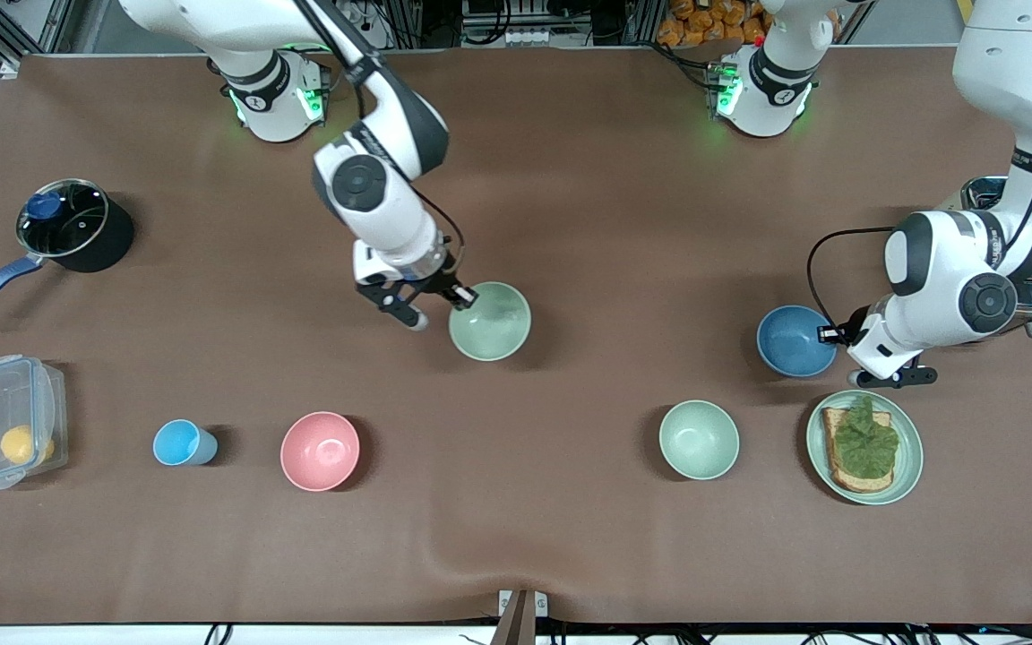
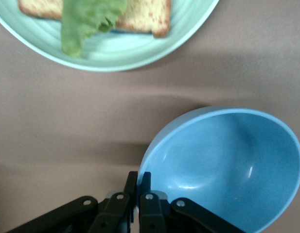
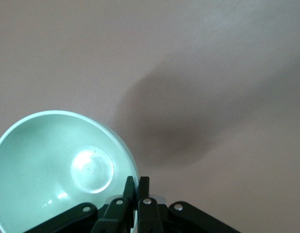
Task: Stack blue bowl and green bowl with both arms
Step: 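Grip the green bowl rim with the right gripper and slide it inward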
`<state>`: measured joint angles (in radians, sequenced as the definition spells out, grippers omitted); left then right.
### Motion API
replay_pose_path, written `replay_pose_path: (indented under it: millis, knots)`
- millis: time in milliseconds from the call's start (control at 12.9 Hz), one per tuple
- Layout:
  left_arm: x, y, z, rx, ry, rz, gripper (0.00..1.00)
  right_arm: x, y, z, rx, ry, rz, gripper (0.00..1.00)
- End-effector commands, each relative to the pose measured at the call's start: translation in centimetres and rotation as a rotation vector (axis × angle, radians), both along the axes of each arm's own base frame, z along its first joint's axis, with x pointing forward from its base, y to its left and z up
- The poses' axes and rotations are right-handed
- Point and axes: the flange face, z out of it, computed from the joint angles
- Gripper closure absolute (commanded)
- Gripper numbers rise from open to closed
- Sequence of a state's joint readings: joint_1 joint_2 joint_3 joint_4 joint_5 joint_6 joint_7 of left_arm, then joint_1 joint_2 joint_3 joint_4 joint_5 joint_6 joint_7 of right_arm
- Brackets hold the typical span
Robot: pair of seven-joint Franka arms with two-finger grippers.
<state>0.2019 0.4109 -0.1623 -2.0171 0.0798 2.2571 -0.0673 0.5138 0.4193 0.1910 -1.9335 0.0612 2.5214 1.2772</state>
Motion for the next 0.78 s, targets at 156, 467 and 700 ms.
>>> replay_pose_path:
  millis: [156, 467, 700]
  knots:
    - [3.6, -2.3, 8.2, -0.026, 0.029, -0.011, 1.00, -0.6, 3.6, -2.0, -0.052, -0.052, -0.063, 1.00]
    - [4.5, -7.7, 11.4, -0.061, 0.006, 0.055, 1.00, -3.5, 6.2, -5.3, -0.119, -0.074, -0.043, 1.00]
    - [4.0, -11.6, 12.6, -0.064, 0.010, 0.105, 1.00, -3.8, 6.2, -6.2, -0.129, -0.064, -0.047, 1.00]
